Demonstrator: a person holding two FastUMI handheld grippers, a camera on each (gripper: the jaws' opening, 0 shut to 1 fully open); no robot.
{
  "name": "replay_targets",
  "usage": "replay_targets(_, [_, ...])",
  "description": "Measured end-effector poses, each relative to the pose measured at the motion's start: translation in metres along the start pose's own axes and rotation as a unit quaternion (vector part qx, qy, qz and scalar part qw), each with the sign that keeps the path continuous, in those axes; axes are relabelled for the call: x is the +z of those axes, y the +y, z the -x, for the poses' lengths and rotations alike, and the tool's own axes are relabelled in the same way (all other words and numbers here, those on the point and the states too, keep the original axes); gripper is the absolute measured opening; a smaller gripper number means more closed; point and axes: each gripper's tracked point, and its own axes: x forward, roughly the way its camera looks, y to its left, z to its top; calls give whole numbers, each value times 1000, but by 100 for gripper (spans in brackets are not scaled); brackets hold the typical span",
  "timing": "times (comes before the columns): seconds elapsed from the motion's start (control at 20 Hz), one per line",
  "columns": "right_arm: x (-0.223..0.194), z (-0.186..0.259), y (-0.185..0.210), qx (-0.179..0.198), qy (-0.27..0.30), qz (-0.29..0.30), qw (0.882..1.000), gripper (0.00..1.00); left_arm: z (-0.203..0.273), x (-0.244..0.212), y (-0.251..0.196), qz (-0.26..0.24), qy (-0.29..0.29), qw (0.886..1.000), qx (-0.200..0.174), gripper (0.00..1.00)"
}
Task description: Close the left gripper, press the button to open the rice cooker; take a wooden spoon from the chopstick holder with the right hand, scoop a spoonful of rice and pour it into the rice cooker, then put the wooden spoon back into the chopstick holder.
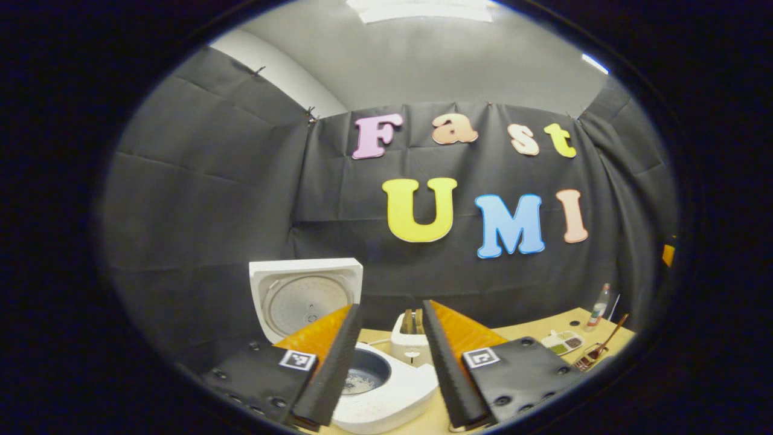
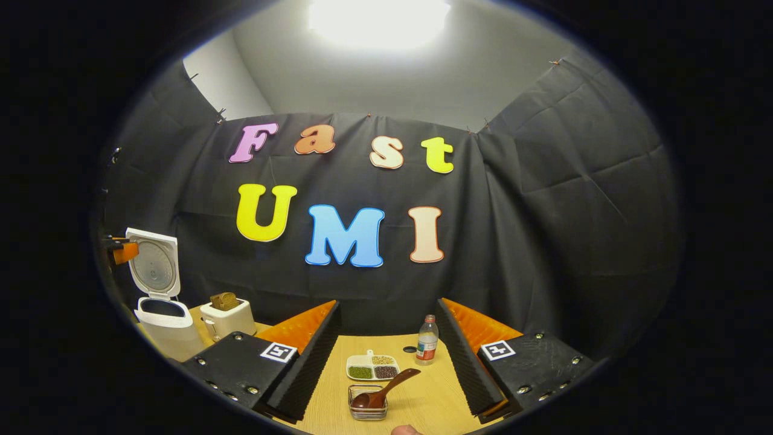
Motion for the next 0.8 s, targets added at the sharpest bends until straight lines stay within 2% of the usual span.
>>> replay_targets(0.05, [-2,-3,-1,2,0,-2,1000,95,6,7,-4,-5,-9,1000,1,82])
replay_targets(0.15, [-7,-10,-5,5,7,-7,1000,95,17,21,-14,-12,-27,1000,-2,93])
replay_targets(0.4, [-34,-36,-11,18,41,-23,999,95,41,39,-31,0,-41,999,-9,95])
replay_targets(0.45, [-40,-41,-13,19,48,-25,998,95,44,43,-31,2,-43,999,-9,91])
replay_targets(0.5, [-47,-45,-15,20,55,-28,998,95,48,47,-32,1,-46,999,-7,95])
replay_targets(0.65, [-69,-59,-18,25,77,-31,996,95,60,54,-31,-8,-50,999,0,95])
replay_targets(0.75, [-86,-68,-21,26,96,-34,994,95,65,54,-31,-12,-48,999,4,91])
replay_targets(0.8, [-96,-72,-21,28,107,-38,993,95,67,55,-31,-14,-48,999,6,95])
